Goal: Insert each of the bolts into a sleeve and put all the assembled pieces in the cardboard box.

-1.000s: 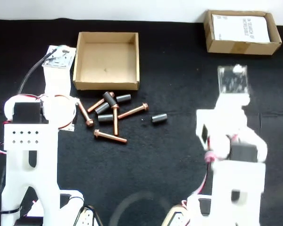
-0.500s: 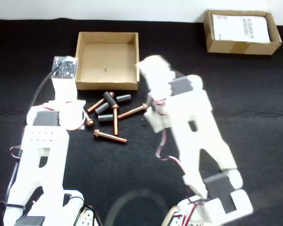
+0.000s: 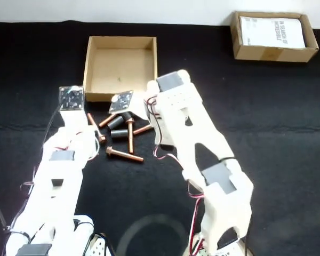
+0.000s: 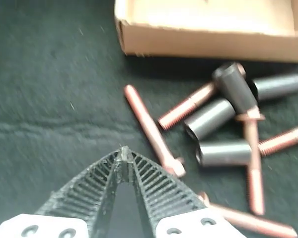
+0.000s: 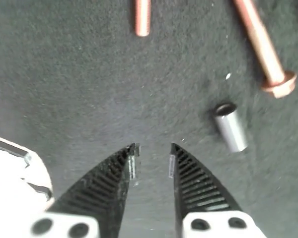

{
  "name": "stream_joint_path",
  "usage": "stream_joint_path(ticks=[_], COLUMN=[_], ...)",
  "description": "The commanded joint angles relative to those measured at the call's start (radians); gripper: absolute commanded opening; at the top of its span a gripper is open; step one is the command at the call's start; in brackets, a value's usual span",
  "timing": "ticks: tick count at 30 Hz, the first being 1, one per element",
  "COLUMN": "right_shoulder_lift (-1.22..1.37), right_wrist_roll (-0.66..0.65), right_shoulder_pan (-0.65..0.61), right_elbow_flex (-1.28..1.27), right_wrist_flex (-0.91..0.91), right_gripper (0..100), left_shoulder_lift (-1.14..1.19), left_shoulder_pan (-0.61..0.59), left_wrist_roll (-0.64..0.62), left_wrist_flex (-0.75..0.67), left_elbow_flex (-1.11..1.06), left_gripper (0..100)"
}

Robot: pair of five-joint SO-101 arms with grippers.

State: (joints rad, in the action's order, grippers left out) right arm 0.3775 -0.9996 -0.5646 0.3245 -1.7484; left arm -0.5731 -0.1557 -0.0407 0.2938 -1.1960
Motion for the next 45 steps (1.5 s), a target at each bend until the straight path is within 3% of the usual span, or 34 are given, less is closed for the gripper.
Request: stream_joint_path(ticks=[1, 4, 11, 17, 28, 36, 45], right_shoulder_lift=[0.039, 0.117, 0.306, 0.418, 0.481, 0.481, 0.481], right_wrist_roll=[-0.064, -0.097, -0.137, -0.15, -0.146, -0.078, -0.074], right_shoulder_pan=[0.01, 0.015, 0.113, 0.173, 0.183, 0.139, 0.12], right_elbow_flex=[0.079, 0.12, 0.332, 0.441, 0.335, 0.188, 0.2], right_wrist_flex=[-0.012, -0.004, 0.028, -0.004, -0.002, 0.107, 0.163], right_gripper=[21.4, 27.1, 26.6, 26.6, 26.6, 26.6, 26.6], left_shoulder_lift=[-0.002, -0.001, 0.142, 0.234, 0.237, 0.239, 0.24], left_shoulder_pan=[-0.018, -0.016, -0.013, -0.015, -0.018, -0.019, -0.019], left_wrist_roll=[0.012, 0.012, 0.011, 0.011, 0.011, 0.011, 0.011], left_wrist_flex=[-0.071, -0.074, -0.074, -0.074, -0.074, -0.077, -0.077], left_elbow_flex=[-0.004, -0.005, 0.081, 0.147, 0.148, 0.148, 0.148], left_gripper=[2, 2, 10, 9, 9, 9, 9])
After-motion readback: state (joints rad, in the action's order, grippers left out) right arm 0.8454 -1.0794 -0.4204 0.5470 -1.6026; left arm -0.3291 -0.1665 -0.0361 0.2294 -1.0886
